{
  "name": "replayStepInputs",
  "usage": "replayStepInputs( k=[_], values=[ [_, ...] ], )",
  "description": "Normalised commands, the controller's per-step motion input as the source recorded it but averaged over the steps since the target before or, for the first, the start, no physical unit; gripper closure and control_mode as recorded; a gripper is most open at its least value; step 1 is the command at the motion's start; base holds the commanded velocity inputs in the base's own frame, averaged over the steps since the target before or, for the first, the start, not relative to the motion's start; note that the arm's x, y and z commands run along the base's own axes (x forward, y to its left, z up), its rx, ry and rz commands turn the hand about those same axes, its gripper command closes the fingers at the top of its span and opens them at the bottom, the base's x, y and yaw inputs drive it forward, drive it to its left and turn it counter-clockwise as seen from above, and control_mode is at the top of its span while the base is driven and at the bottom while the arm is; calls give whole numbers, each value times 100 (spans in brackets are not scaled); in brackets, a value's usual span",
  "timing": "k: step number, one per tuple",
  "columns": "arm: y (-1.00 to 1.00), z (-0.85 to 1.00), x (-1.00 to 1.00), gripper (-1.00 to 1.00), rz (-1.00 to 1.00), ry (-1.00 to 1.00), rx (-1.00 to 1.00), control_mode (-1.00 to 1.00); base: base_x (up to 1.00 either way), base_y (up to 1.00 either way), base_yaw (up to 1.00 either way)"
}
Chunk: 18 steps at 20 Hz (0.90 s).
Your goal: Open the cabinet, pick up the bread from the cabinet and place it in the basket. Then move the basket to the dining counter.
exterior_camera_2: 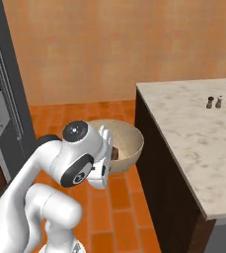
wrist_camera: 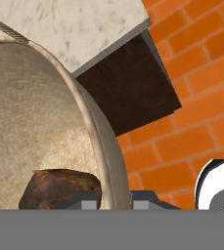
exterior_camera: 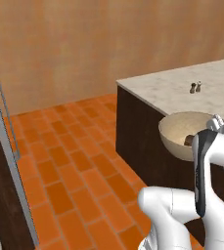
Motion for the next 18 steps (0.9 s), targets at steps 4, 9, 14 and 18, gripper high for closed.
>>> replayStepInputs(
  k=[4, 9, 14, 18],
  values=[
    [0, 0, 0, 100, 0, 0, 0, 100, 100, 10, -18],
    [0, 0, 0, 100, 0, 0, 0, 100, 100, 9, -26],
    [0, 0, 0, 100, 0, 0, 0, 100, 100, 1, -34],
    [0, 0, 0, 100, 0, 0, 0, 100, 100, 1, -37]
  ],
)
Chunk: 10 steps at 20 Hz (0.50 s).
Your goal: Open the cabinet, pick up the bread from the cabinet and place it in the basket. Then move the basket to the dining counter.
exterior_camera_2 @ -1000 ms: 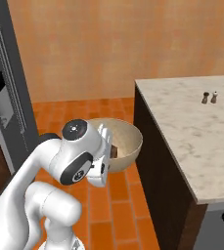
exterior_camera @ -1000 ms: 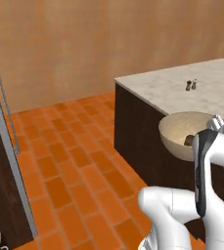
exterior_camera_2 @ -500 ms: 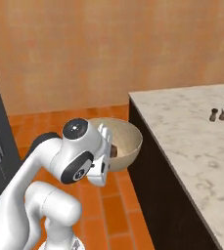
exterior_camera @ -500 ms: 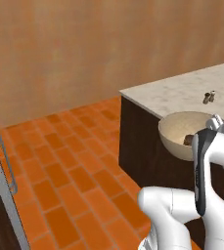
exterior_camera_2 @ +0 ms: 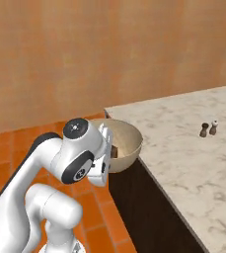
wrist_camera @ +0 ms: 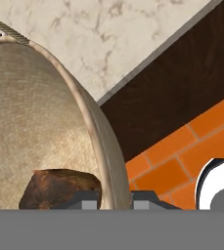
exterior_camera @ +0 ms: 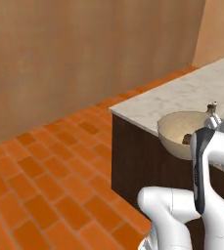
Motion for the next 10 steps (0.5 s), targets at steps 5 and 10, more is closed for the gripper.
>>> replayStepInputs(
  k=[5, 10],
  values=[
    [0, 0, 0, 100, 0, 0, 0, 100, 100, 9, -36],
    [0, 0, 0, 100, 0, 0, 0, 100, 82, 39, -50]
  ],
)
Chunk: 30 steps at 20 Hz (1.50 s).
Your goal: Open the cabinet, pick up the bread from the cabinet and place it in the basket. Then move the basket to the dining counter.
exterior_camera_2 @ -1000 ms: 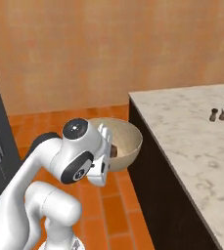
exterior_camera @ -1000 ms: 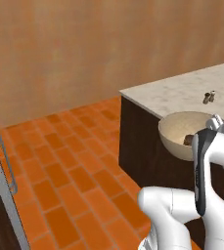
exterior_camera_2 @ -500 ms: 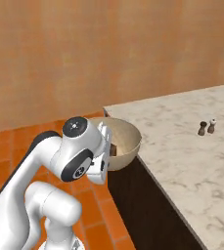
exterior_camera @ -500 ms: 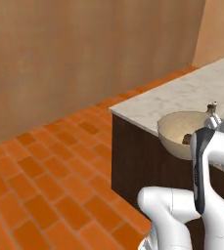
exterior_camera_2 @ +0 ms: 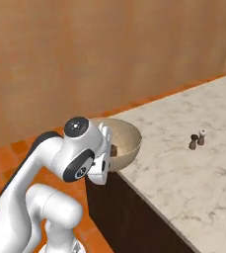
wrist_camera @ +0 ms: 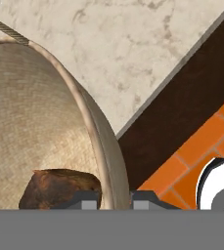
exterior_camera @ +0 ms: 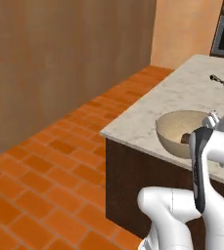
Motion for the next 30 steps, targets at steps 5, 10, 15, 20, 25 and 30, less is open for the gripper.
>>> replayStepInputs(
  k=[5, 10, 15, 20, 25, 30],
  values=[
    [0, 0, 0, 100, 0, 0, 0, 100, 70, 38, -63],
    [0, 0, 0, 100, 0, 0, 0, 100, 62, 29, -49],
    [0, 0, 0, 100, 0, 0, 0, 100, 51, 25, -27],
    [0, 0, 0, 100, 0, 0, 0, 100, 68, 48, -3],
    [0, 0, 0, 100, 0, 0, 0, 100, 41, 7, -3],
    [5, 1, 36, 100, 0, 0, 0, -100, 11, 0, -2]
  ],
)
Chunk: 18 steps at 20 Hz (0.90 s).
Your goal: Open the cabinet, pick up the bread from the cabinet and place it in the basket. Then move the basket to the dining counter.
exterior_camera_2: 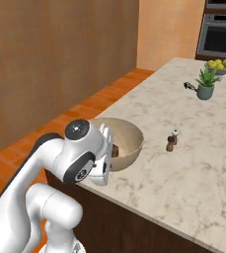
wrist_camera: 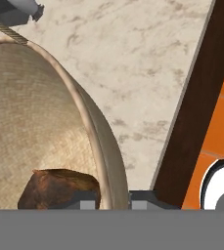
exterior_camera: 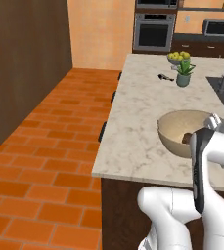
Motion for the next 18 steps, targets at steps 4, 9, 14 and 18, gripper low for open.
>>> replayStepInputs(
  k=[4, 9, 14, 18],
  values=[
    [6, 27, 70, 100, 0, 0, 0, -100, 0, 0, 0],
    [12, 33, 100, 100, 0, 0, 1, -100, 0, 0, 0],
    [3, -4, 100, 100, 6, 0, 10, -100, 0, 0, 0],
    [-46, -58, 100, 100, 5, 0, 13, -100, 0, 0, 0]
  ],
)
